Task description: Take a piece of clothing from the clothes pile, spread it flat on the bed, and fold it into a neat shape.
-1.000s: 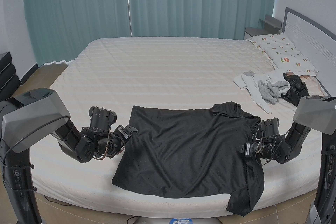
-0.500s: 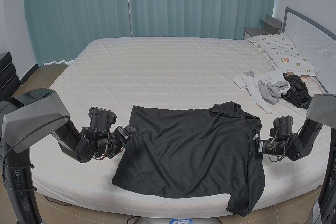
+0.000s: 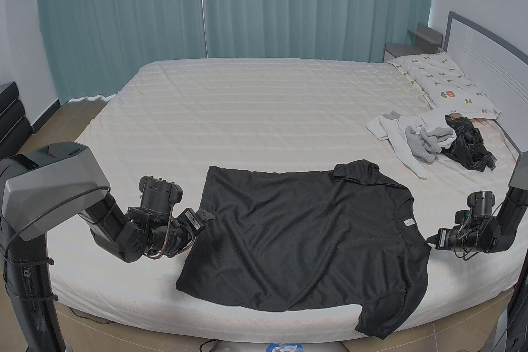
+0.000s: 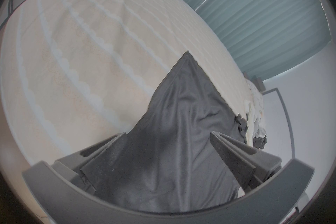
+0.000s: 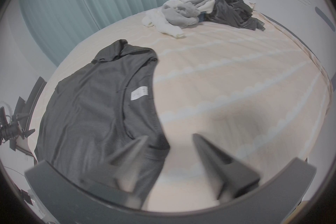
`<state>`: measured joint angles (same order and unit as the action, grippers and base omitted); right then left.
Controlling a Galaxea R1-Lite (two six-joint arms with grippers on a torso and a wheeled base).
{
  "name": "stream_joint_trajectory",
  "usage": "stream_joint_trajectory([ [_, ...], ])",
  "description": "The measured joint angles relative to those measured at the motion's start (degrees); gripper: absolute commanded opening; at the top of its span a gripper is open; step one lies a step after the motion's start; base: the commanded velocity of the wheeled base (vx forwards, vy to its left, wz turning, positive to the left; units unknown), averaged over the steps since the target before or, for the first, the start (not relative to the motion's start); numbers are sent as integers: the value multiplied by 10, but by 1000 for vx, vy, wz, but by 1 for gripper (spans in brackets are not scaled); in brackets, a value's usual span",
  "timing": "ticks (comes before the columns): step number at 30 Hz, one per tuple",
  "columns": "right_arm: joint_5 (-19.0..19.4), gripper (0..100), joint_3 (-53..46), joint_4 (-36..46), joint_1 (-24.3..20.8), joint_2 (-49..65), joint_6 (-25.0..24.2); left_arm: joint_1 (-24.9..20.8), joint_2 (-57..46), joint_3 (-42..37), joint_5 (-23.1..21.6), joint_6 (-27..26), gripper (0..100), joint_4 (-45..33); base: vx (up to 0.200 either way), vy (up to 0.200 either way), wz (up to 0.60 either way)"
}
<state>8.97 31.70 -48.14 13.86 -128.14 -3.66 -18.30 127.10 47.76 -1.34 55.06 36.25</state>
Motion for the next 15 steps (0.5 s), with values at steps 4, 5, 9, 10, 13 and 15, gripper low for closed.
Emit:
stream_joint_trajectory([
  [4, 2, 100, -1, -19, 21, -6, -4, 0, -3, -21, 0, -33, 100, 0, 0, 0, 0],
  [5, 3, 100, 0, -28, 24, -8, -12, 0, -4, -28, 0, -47, 100, 0, 0, 0, 0],
  [9, 5, 100, 0, -62, 30, -11, -73, 1, -7, -52, -6, -91, 100, 0, 0, 0, 0],
  [10, 5, 100, -1, -71, 30, -12, -86, 1, -8, -59, -11, -100, 100, 0, 0, 0, 0],
  [13, 5, 100, -4, -87, 29, -12, -107, 0, -10, -80, -27, -127, 100, -3, 0, 0, 0],
  [15, 5, 100, -4, -89, 29, -12, -111, -2, -10, -89, -31, -140, 100, -17, 0, 0, 0],
])
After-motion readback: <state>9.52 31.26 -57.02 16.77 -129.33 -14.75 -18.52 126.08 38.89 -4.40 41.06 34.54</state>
